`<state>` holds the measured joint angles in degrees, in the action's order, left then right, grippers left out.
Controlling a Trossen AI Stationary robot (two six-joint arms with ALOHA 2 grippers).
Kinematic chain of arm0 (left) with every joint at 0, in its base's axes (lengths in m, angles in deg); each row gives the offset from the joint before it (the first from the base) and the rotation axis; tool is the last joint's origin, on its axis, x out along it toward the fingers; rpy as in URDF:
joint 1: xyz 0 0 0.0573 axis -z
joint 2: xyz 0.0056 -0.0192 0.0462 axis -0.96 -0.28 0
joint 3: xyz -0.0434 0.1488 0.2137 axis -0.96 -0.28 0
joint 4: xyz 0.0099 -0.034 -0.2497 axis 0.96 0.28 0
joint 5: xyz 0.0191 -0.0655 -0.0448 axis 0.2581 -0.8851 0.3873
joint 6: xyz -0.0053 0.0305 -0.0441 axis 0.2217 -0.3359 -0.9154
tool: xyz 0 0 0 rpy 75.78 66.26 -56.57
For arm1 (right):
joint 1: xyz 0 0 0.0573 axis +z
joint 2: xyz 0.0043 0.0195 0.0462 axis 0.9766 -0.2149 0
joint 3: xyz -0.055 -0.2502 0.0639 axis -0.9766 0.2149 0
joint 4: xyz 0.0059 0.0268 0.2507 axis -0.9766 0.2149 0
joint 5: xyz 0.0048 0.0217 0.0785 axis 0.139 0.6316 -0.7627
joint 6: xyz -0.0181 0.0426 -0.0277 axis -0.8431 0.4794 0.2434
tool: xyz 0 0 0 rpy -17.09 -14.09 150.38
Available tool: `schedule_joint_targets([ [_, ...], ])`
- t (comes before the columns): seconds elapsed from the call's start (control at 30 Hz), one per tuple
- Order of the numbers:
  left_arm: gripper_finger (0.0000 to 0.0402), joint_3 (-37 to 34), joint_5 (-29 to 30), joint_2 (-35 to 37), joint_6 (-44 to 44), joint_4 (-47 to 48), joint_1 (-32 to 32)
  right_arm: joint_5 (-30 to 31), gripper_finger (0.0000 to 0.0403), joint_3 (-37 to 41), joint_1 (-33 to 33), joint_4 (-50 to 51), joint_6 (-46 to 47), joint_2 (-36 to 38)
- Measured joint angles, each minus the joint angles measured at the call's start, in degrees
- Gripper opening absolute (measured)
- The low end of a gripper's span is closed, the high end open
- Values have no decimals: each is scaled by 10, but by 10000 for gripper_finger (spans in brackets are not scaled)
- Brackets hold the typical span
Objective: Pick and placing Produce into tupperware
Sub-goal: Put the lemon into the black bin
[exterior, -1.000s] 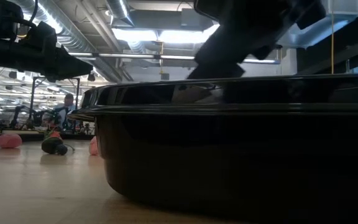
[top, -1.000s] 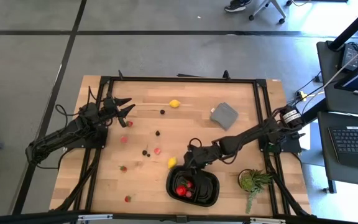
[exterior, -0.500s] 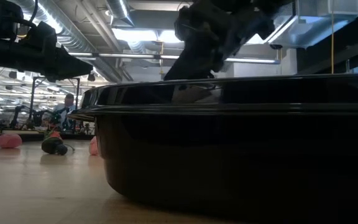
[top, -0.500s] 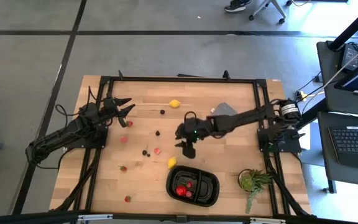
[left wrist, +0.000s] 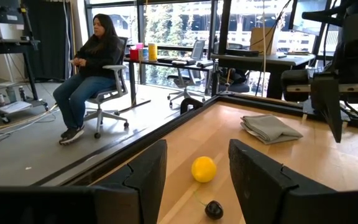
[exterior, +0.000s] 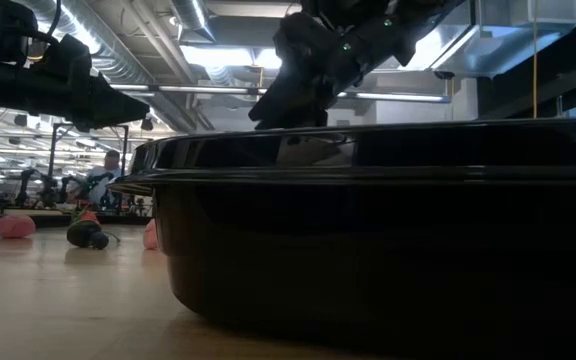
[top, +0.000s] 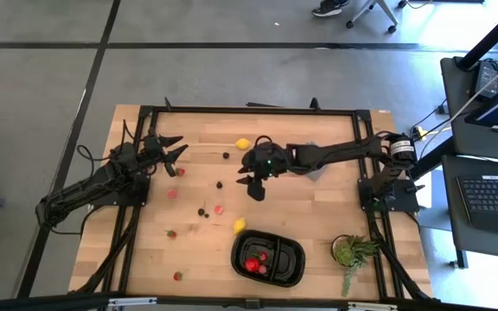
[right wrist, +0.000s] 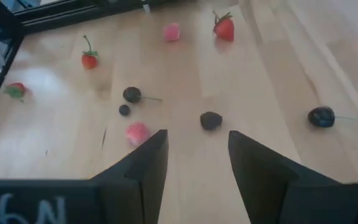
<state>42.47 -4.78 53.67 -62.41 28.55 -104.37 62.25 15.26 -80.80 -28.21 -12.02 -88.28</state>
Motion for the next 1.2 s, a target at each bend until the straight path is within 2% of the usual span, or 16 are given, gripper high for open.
schedule_joint_targets([
  [0.13, 165, 0, 0, 0, 0, 0, 0, -28, 209, 0, 3, -2, -19, 0],
  [0.4, 165, 0, 0, 0, 0, 0, 0, -35, 340, 0, 7, -25, -69, 0],
  [0.47, 165, 0, 0, 0, 0, 0, 0, -34, 359, 0, 8, -27, -94, 0],
  [0.53, 165, 0, 0, 0, 0, 0, 0, -28, 369, -18, 12, 20, -136, 0],
  [0.67, 165, 0, 0, 0, 0, 0, 0, 72, 374, -102, 34, 194, -206, -5],
  [0.77, 165, 0, 0, 0, 0, 0, 0, 150, 375, -176, 56, 312, -211, -14],
  [0.87, 165, 0, 0, 0, 0, 0, 0, 171, 375, -222, 69, 355, -157, -16],
  [1.1, 165, 0, 0, 0, -2, 0, 0, 170, 375, -242, 71, 397, 61, -17],
  [1.2, 165, 0, 0, 0, -4, 0, 0, 107, 375, -238, 72, 399, 137, -22],
])
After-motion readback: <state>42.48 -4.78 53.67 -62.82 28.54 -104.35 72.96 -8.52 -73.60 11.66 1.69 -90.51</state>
